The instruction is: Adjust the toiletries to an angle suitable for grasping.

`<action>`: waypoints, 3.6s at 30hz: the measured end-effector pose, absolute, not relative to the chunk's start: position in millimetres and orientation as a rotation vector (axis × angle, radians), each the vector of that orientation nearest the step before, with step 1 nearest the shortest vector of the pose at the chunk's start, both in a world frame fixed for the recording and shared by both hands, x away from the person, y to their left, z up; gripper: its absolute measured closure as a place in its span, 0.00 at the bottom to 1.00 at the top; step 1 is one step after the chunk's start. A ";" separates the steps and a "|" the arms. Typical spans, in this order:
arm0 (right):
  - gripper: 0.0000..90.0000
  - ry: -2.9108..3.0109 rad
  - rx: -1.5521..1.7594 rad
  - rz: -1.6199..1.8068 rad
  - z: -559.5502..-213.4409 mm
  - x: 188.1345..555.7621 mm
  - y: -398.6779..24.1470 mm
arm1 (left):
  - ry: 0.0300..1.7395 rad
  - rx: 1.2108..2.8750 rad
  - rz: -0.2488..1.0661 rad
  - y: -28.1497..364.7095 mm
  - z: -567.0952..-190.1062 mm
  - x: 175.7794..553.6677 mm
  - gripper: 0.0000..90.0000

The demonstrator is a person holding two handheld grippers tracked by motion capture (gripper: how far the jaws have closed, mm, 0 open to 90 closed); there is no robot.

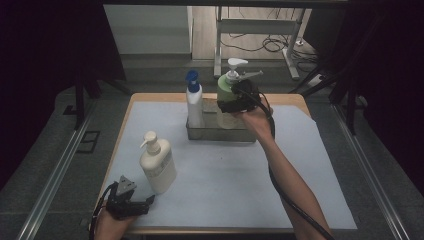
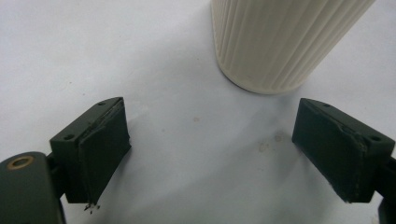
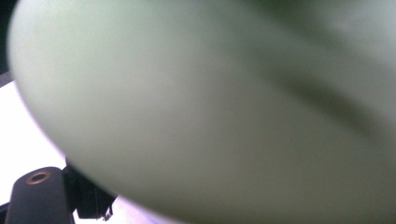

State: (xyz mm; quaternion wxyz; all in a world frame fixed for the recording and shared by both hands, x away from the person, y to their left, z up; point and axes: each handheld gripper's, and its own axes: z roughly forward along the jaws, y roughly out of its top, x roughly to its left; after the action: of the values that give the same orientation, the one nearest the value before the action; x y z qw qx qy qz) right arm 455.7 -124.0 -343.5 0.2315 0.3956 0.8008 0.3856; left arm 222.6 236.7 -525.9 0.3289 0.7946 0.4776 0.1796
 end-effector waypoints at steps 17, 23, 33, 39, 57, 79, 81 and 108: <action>0.14 2.197 1.098 1.037 -361.0 468.6 -120.1 | 1.250 2.079 0.469 236.7 -525.9 222.6 0.12; 0.14 2.214 1.092 1.027 -367.5 468.9 -117.4 | 1.250 2.079 0.470 236.7 -525.9 222.6 0.12; 0.14 2.245 1.109 1.003 -382.2 470.3 -116.9 | 1.250 2.079 0.470 236.6 -525.9 222.6 0.12; 0.14 2.268 1.113 0.981 -392.6 472.3 -116.9 | 1.251 2.079 0.470 236.6 -525.9 222.6 0.12; 0.14 2.322 1.155 0.941 -415.8 479.5 -116.7 | 1.251 2.080 0.470 236.6 -525.8 222.5 0.12; 0.07 2.314 1.126 1.033 -420.1 476.7 -124.6 | 1.251 2.079 0.472 236.4 -526.0 222.4 0.12; 0.08 2.309 1.117 1.033 -419.6 473.5 -126.5 | 1.251 2.079 0.472 236.4 -526.0 222.4 0.12; 0.51 2.312 1.125 1.067 -421.4 442.3 -160.3 | 1.253 2.079 0.472 236.3 -526.0 222.3 0.12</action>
State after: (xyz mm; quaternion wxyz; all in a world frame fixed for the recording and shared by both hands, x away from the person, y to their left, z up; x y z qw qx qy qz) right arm 442.3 -160.3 -421.4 0.1779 0.3977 0.8173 0.3771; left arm 222.3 236.3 -526.0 0.3281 0.7941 0.4787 0.1804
